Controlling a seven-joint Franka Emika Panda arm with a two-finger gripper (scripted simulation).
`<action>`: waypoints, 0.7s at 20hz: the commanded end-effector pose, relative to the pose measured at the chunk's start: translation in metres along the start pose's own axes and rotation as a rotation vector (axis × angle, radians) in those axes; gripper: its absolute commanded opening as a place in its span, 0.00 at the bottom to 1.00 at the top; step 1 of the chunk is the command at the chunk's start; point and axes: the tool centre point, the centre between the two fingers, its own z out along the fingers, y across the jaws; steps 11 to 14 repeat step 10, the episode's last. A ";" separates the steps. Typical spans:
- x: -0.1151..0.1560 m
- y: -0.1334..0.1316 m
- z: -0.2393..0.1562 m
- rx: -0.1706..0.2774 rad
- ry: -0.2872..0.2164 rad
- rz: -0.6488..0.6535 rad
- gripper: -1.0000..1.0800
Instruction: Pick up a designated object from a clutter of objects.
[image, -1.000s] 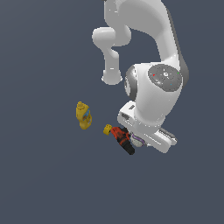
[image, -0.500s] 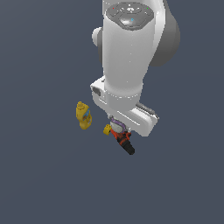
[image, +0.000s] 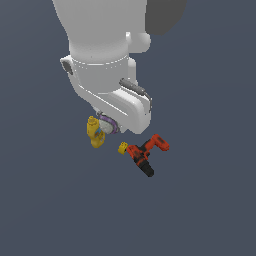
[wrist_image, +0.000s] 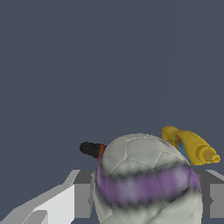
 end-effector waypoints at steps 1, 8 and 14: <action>0.007 0.009 -0.014 0.000 0.000 -0.002 0.00; 0.016 0.018 -0.029 -0.001 0.000 -0.002 0.00; 0.016 0.019 -0.030 -0.001 0.000 -0.002 0.00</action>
